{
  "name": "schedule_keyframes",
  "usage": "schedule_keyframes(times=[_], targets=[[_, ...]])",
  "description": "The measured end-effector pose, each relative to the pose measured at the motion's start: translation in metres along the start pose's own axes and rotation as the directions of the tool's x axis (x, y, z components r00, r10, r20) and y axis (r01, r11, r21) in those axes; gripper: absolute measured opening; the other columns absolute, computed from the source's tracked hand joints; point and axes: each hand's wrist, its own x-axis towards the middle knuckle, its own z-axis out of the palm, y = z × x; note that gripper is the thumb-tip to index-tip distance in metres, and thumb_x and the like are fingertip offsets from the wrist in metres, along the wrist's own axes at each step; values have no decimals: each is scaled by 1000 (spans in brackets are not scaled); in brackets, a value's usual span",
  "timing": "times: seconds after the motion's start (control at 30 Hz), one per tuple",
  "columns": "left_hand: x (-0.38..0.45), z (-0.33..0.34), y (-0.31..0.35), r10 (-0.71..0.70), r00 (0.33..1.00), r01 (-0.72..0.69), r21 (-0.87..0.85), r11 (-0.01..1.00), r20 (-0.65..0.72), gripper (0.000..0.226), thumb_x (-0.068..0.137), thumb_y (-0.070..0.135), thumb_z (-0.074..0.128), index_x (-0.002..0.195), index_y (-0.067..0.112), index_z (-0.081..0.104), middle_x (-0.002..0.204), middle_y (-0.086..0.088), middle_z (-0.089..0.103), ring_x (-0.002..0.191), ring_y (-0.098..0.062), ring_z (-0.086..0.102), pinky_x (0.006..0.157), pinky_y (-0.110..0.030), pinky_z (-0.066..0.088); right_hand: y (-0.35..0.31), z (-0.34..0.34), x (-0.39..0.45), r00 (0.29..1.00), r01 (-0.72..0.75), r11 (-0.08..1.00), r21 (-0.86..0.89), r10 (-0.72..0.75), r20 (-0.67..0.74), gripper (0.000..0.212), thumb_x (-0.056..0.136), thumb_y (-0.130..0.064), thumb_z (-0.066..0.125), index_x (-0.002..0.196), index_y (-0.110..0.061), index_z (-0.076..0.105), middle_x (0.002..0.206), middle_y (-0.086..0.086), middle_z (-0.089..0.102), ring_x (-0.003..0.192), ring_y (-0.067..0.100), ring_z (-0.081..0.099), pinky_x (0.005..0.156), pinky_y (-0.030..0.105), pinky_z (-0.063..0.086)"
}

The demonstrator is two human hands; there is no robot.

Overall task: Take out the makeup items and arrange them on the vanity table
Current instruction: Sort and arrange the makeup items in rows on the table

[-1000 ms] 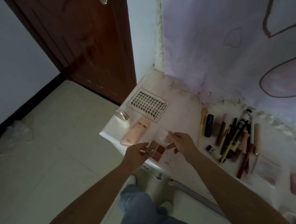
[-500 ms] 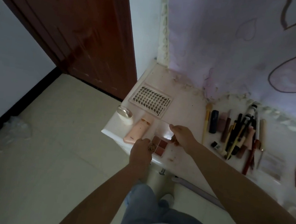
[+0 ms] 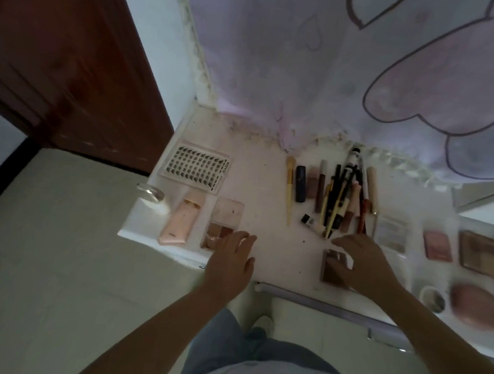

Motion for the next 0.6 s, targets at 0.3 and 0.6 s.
schedule_keyframes(times=[0.3,0.6], targets=[[6,56,16,51,901,-162,226,960,431,62,99,32,26,145,6,-5,155,-11,-12,143,-23,-11,116,-33,-7,48,20,-33,872,20,920,-390,175,457,83,80,-55,52,145,-21,12,155,3,8,143,17,6,116,42,3],[14,37,38,23,860,-103,129,986,511,67,97,28,38,145,4,-1,155,-10,-6,143,-20,-5,116,-30,0,52,20,-29,922,95,928,-359,54,385,73,80,-53,49,141,-21,25,144,-1,31,129,12,32,112,29,9]])
